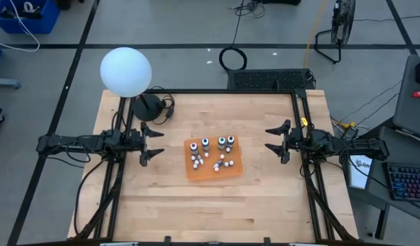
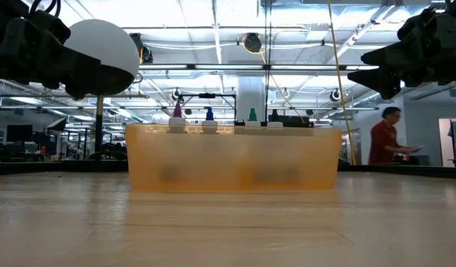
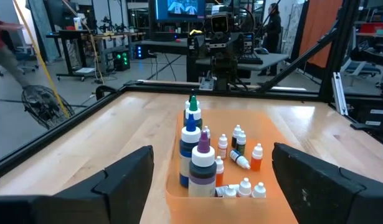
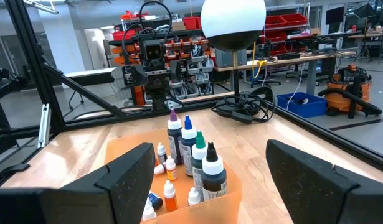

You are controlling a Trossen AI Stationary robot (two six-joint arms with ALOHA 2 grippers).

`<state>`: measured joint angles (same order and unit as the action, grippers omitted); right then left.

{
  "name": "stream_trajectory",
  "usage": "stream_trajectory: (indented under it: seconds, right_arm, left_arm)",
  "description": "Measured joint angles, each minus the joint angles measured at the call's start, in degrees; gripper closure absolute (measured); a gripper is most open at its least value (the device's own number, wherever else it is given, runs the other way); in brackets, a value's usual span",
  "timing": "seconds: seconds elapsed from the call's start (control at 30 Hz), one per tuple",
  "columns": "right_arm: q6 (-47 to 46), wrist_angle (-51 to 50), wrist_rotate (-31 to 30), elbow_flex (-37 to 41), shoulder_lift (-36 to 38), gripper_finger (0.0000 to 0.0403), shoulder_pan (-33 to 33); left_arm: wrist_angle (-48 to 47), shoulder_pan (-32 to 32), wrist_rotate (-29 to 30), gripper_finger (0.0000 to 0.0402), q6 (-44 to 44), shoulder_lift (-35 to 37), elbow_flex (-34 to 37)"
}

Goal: Pick & Place food coloring
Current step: Return to Home Position

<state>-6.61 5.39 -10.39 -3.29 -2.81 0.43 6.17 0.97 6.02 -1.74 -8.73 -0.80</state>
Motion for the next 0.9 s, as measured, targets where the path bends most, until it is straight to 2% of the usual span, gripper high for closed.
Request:
stream_trajectory:
  seconds: [0.9]
  right_arm:
    - [0.02, 0.0, -0.02, 0.02, 0.0, 0.011, -0.02]
  left_arm:
    - [0.01, 0.0, 0.0, 0.0087, -0.01, 0.0, -0.02]
